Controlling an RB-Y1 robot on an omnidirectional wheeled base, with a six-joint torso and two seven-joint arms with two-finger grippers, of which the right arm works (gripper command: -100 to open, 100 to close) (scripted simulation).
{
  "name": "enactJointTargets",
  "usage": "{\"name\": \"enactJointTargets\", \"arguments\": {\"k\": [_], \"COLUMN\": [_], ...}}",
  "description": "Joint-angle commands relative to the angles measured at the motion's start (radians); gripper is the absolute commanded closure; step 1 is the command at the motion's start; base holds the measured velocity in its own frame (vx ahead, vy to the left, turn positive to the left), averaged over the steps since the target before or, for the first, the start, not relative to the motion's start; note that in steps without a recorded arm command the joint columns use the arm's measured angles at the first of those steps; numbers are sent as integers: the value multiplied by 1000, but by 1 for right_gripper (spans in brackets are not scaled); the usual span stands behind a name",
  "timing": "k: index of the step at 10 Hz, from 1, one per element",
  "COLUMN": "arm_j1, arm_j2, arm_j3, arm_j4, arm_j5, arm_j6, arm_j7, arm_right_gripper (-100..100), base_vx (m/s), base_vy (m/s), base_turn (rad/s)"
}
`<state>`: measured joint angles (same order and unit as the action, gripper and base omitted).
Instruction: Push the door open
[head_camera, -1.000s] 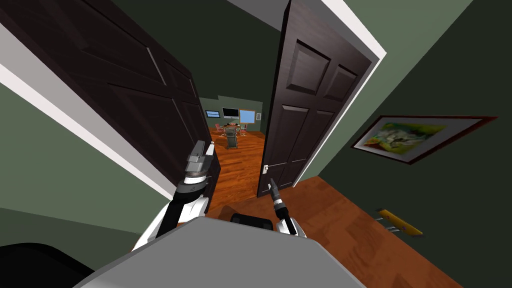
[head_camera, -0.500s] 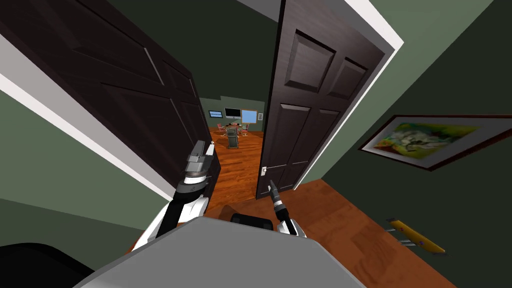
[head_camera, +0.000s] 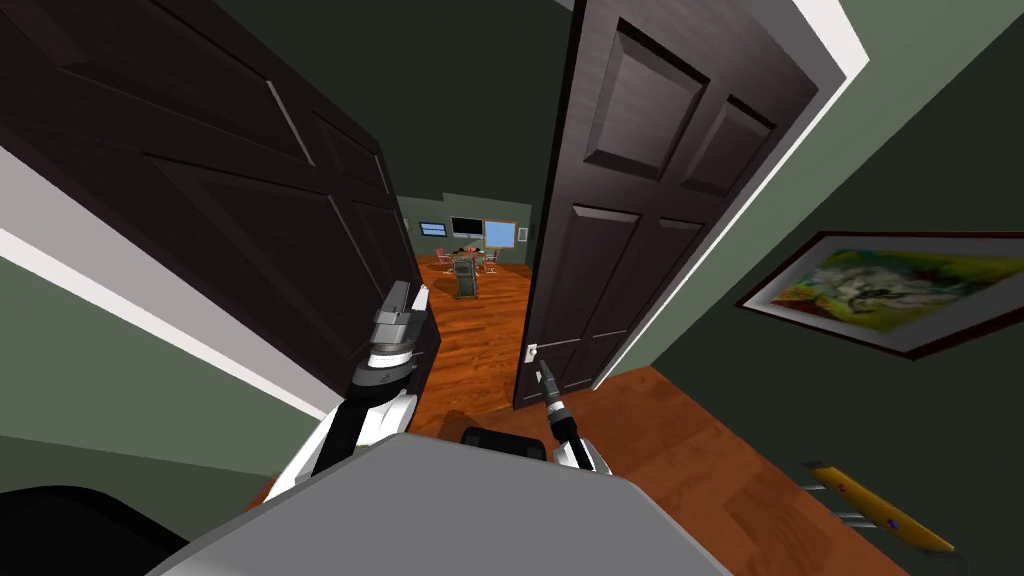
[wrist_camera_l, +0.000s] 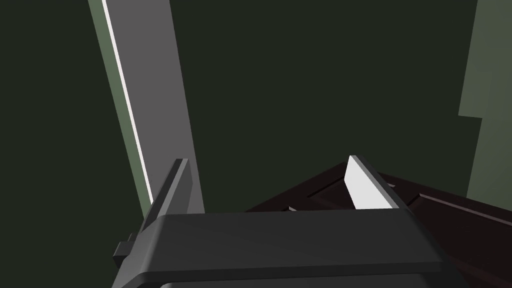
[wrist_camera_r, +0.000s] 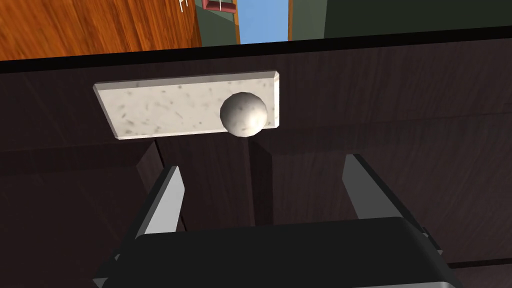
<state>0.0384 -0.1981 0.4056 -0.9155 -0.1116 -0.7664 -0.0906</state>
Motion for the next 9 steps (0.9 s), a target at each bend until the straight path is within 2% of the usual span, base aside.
{"name": "enactJointTargets", "arguments": {"k": [1, 4, 5, 6, 9], "arm_j1": [-2, -6, -5, -5, -5], "arm_j2": [6, 16, 14, 14, 14], "arm_j3": [-5, -13, -11, -11, -11], "arm_j4": [8, 23, 20, 20, 20], "arm_j5": [-1, -1, -1, -1, -1], "arm_j6": [-4, -10, -9, -9, -9], "arm_j7": [4, 9, 8, 8, 8], "arm_right_gripper": [-100, -100, -100, 100, 100], "base_vx": [186, 212, 81, -17, -20], "base_vy": [41, 66, 30, -4, -9], "base_turn": [39, 32, -13, 6, 6]}}
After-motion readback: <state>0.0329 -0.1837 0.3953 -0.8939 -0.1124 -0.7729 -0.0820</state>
